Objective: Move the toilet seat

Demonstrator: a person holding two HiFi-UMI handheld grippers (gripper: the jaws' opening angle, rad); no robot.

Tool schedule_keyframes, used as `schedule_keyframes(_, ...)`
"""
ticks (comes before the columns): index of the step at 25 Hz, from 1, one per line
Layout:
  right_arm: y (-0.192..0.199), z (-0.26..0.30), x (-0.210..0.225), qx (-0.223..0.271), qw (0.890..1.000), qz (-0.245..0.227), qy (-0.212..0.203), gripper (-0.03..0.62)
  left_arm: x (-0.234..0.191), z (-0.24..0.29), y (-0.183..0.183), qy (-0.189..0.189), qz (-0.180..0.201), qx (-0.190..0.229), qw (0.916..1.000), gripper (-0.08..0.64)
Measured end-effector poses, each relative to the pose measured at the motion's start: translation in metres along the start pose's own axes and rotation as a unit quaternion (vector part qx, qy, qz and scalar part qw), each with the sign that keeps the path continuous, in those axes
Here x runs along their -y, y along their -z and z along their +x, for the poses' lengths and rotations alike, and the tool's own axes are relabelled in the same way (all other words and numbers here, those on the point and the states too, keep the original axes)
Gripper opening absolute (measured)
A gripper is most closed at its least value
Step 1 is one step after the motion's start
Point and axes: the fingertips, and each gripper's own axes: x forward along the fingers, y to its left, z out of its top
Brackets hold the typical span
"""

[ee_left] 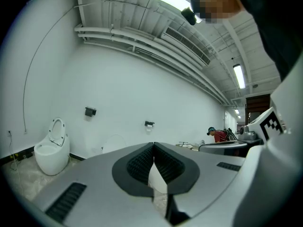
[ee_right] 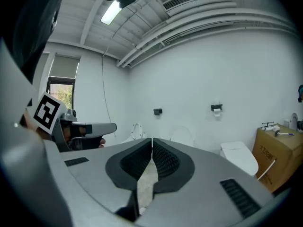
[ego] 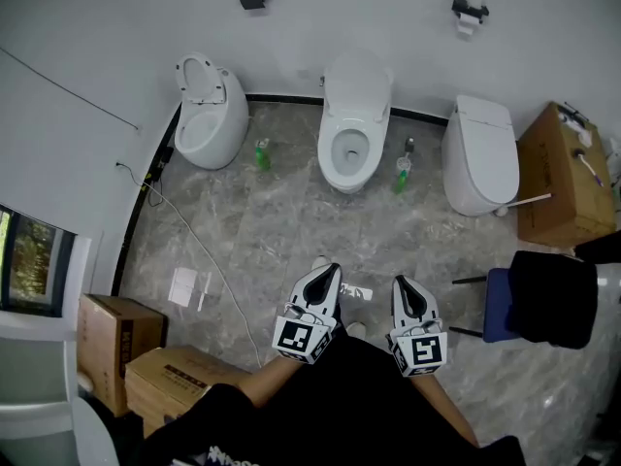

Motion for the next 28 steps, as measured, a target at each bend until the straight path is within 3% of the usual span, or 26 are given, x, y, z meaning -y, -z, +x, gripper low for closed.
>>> schedule_keyframes(5, -0.006, 0.044, 0.008, -0.011, 1.000, 0.014, -0.013, 0.032, -0.044, 0.034, 0.009, -0.034, -0.015, -0.033, 0.9988, 0.015)
schedule_keyframes(15, -0.045, 0.175, 0.001, -0.033, 0.999, -0.009, -0.041, 0.032, -0.151, 0.100, -0.027, -0.035, -0.027, -0.018, 0.9989, 0.015)
schedule_keyframes(19, -0.061, 0.228, -0.010, -0.033, 0.999, -0.015, -0.039, 0.032, -0.201, 0.120, -0.034, -0.039, 0.016, -0.029, 0.9987, 0.015)
schedule_keyframes(21, -0.072, 0.249, -0.013, -0.032, 0.997, -0.054, -0.034, 0.032, -0.220, 0.132, -0.038, -0.034, 0.023, -0.031, 0.9987, 0.015)
schedule_keyframes(23, -0.081, 0.268, -0.011, -0.030, 0.996, -0.082, -0.020, 0.032, -0.239, 0.144, -0.041, -0.031, 0.006, -0.029, 0.9991, 0.015)
schedule_keyframes(28, -0.084, 0.303, 0.004, -0.038, 0.998, -0.048, 0.024, 0.032, -0.281, 0.166, -0.040, -0.027, -0.023, -0.028, 0.9990, 0.015)
